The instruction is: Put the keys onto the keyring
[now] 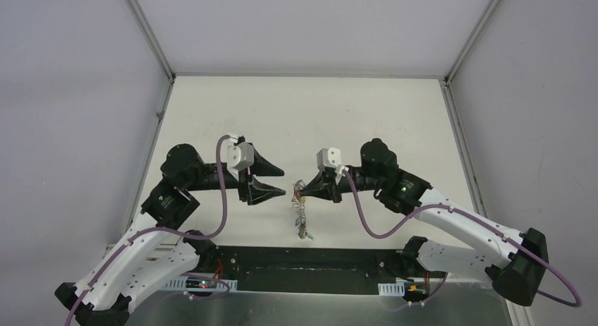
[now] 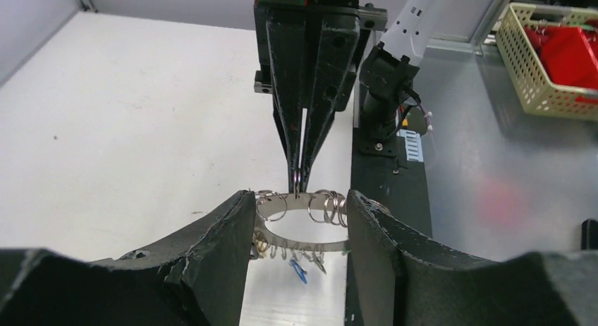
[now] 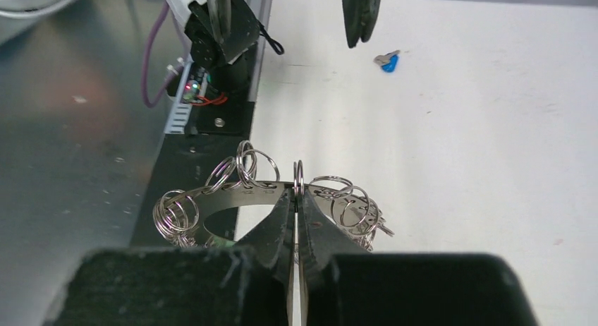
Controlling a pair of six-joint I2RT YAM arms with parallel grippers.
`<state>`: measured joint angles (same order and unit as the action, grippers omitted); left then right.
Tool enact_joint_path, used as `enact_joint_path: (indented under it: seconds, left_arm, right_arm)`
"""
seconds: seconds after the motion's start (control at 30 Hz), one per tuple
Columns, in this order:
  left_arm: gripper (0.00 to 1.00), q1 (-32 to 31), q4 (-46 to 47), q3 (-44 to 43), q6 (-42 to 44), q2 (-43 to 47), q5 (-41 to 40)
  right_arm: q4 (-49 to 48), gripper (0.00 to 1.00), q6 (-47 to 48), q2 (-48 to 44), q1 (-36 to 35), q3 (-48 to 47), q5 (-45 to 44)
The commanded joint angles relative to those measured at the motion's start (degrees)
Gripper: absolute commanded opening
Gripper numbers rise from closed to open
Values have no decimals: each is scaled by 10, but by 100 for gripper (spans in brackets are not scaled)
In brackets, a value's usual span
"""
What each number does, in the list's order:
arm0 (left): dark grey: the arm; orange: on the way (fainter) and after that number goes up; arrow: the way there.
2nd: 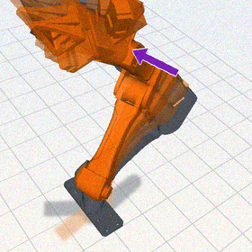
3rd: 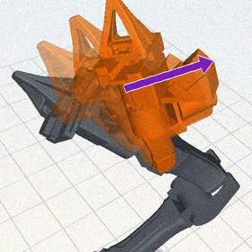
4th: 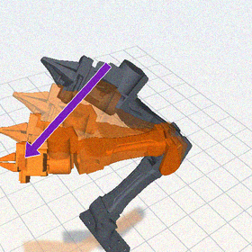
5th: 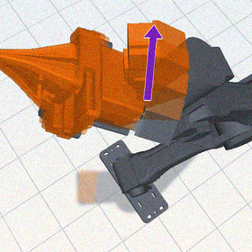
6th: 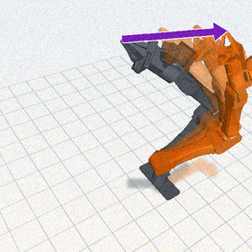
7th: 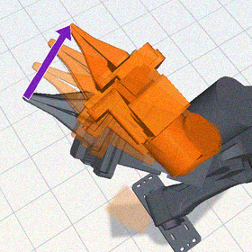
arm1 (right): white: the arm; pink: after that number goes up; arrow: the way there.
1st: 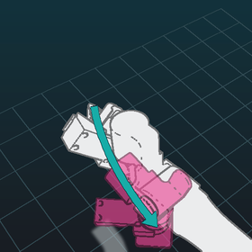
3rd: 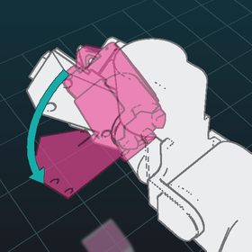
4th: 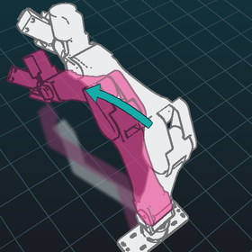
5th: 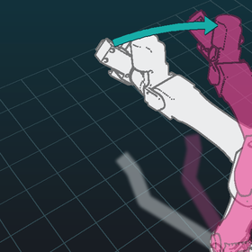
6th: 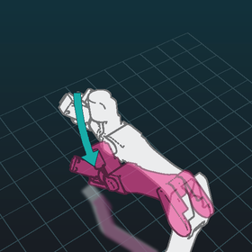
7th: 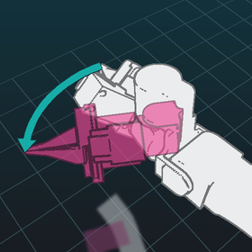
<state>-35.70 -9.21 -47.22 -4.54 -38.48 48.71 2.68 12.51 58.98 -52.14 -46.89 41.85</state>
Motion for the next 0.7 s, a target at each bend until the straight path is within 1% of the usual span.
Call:
enact_joint_path:
  seconds: [0.0,0.13,0.27,0.37,0.47,0.53,0.67]
  left_arm:
    - [51,-9,6,4,98,14,51]
    - [48,-18,7,1,126,1,35]
    - [44,-41,7,-8,146,-24,15]
    - [41,-67,4,-14,165,-40,-15]
    - [40,-89,-22,-24,191,-58,-49]
    - [40,-99,-41,-29,200,-66,-80]
    - [37,-111,-50,-31,206,-77,-110]
  right_arm:
    - [-7,0,133,-39,-3,-7,-25]
    - [30,0,221,-44,-4,-15,-37]
    - [83,0,245,-34,-8,-45,-42]
    - [106,0,231,-25,-14,-63,-47]
    - [129,0,194,-17,-23,-84,-64]
    - [140,0,167,-15,-28,-93,-76]
    - [144,0,124,-17,-35,-96,-90]
